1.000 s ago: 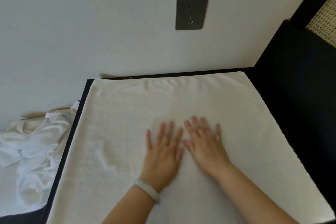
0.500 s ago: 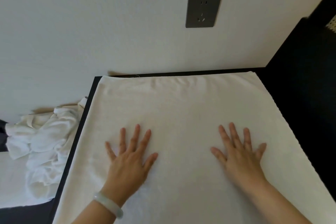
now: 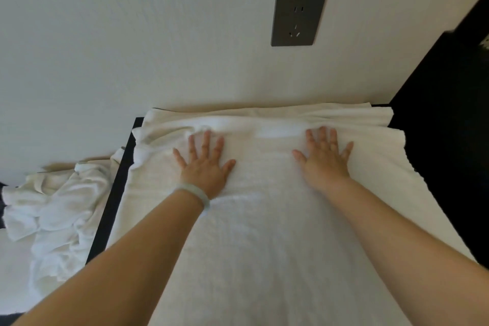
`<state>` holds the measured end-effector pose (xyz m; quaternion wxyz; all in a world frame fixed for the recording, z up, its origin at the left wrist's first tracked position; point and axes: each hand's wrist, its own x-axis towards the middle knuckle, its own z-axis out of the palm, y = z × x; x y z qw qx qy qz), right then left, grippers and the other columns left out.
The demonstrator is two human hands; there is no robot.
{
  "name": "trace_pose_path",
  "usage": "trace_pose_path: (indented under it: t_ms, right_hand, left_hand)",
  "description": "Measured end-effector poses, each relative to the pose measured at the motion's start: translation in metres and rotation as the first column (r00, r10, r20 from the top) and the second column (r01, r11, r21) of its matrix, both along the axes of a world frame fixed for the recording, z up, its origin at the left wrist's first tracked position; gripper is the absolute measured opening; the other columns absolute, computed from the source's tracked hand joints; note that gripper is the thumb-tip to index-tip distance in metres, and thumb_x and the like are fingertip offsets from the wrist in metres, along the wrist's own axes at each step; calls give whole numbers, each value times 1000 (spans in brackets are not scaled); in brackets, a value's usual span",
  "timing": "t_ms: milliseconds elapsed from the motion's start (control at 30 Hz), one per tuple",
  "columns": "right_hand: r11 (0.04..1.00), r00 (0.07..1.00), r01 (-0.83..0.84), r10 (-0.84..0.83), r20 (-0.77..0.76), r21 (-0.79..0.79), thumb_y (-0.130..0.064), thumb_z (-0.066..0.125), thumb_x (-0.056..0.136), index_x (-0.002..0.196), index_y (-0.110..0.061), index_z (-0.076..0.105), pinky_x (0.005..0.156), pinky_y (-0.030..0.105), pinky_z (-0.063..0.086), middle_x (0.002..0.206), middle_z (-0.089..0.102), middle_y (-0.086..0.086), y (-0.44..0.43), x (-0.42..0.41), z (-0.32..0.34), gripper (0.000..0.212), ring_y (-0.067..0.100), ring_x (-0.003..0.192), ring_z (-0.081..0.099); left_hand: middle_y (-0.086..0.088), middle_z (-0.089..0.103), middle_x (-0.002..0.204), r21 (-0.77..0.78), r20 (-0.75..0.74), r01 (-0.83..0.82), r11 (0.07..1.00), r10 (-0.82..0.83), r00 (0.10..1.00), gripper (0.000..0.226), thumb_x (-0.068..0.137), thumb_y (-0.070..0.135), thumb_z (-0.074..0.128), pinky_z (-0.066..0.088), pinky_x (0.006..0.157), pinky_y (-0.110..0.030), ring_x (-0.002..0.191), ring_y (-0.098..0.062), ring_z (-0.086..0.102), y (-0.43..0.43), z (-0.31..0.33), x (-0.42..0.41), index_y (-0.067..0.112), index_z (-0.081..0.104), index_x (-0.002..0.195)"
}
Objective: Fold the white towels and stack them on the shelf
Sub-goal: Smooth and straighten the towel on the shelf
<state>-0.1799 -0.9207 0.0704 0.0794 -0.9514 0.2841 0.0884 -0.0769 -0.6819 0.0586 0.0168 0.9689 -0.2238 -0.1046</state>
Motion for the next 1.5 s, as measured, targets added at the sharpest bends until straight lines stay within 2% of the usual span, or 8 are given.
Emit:
trace_pose_path:
  t_ms: [167,267,467,633,833,1000,1233,1500]
  right_hand:
    - [929,910,-370,369,189,-35,-49,29,104,158,-28,16,122,49,-8,166,4,-3,81,-51,-27,60,20,154,3]
    - [976,966,-207,216,143,-74,-50,27,104,159,-26,8,123,38,-7,167,3,-1,38,-68,-31,64,17,154,1]
    - [981,984,171,-165,68,-89,-55,17,102,160,-17,5,121,55,-6,167,1,7,12,-72,-14,70,25,154,-3]
    - [938,927,-345,344,152,-14,-57,19,99,159,-26,14,120,39,-15,165,0,-3,91,-82,-27,67,19,154,0]
    - [970,974,225,-221,58,-91,-66,-5,88,158,-37,-1,121,54,-4,167,-4,-6,-49,-136,-27,76,16,153,-5]
    - [934,933,354,-357,-45,-51,-71,0,90,156,-41,-8,117,66,-3,166,-14,-7,-72,-148,-16,73,26,152,-13]
    - [974,961,-219,225,162,-53,-56,36,100,158,-29,13,120,45,-11,166,4,-3,30,-127,-30,68,18,154,1]
    - [946,947,317,-311,76,-73,-62,-10,85,159,-11,5,122,51,-1,167,1,11,-69,-185,-11,92,28,153,-3]
  left_hand:
    - [6,-7,163,-80,74,244,966,-239,968,65,93,58,-2,-4,115,-63,151,-24,-8,-1,-14,-95,38,0,155]
    - [9,-12,163,-37,96,98,994,-95,991,61,96,57,2,-4,118,-58,150,-18,-13,37,-14,-76,40,-9,153]
    - [4,-13,164,-101,-56,-321,942,317,947,61,100,52,12,-4,117,-60,150,-25,-14,71,-1,-54,32,-4,156]
    - [3,28,158,-141,54,252,957,-247,967,60,95,52,24,23,108,-72,146,-28,26,11,0,-136,32,36,150]
    - [12,-13,162,-35,44,-157,987,158,986,67,89,66,-12,-2,115,-64,150,-17,-12,73,-13,-85,42,-12,152]
    - [8,-15,163,-85,-104,-380,921,371,923,68,92,64,1,-3,112,-69,149,-28,-16,74,-1,-76,38,-6,155]
    - [3,26,159,-109,45,258,960,-254,966,65,93,59,21,20,111,-67,147,-28,24,-18,0,-167,32,35,150]
    - [6,-9,164,-107,-4,-380,919,382,924,69,92,63,0,-1,119,-57,151,-20,-10,68,-8,-123,35,-3,156]
